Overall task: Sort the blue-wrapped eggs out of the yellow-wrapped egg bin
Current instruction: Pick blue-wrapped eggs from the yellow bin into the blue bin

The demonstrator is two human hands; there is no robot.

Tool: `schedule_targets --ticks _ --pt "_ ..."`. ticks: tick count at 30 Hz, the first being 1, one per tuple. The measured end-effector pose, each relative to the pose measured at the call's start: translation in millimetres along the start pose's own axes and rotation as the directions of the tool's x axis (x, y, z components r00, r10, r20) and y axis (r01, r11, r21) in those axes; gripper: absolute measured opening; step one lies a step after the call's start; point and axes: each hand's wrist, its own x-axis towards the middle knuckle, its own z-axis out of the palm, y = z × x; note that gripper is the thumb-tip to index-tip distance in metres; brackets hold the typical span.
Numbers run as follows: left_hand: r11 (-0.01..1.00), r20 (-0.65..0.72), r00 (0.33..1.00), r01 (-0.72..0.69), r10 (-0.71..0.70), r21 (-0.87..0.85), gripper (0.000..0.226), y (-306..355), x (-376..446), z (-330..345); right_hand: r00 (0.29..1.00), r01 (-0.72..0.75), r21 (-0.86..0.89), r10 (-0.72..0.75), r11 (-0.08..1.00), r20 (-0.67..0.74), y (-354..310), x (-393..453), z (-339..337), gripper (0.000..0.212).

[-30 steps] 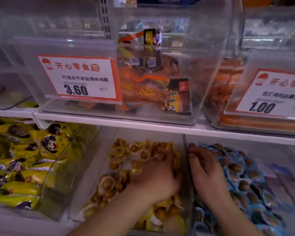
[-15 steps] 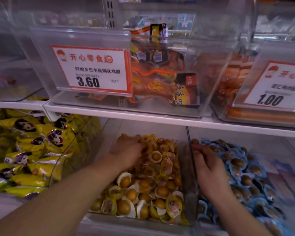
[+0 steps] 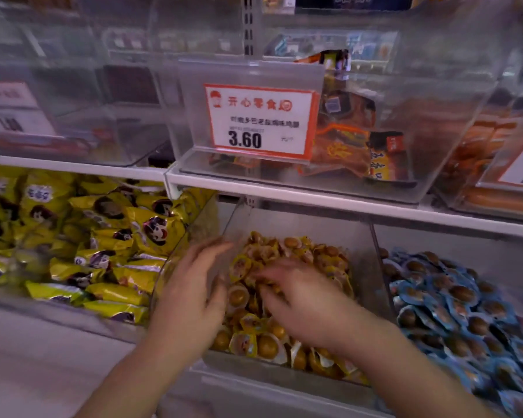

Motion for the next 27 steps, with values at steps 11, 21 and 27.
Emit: schedule_targets --ticks 11,21,27 --pt "0.968 0.261 0.962 0.131 -0.073 -0.212 0.074 -41 -11 -7 0.957 -0.089 -0.332 0.173 0.939 0.233 52 62 26 0.049" --pt "0.947 0.24 0.969 0.135 -0.065 -0.29 0.058 -43 -3 -7 0.962 -0.095 -0.279 0.16 0.956 0.222 9 96 61 0.023" --pt "0.953 0.251 0.966 0.132 -0.061 -0.274 0.058 -43 -2 -7 0.875 -0.176 -0.146 0.223 0.973 0.431 8 90 65 0.036"
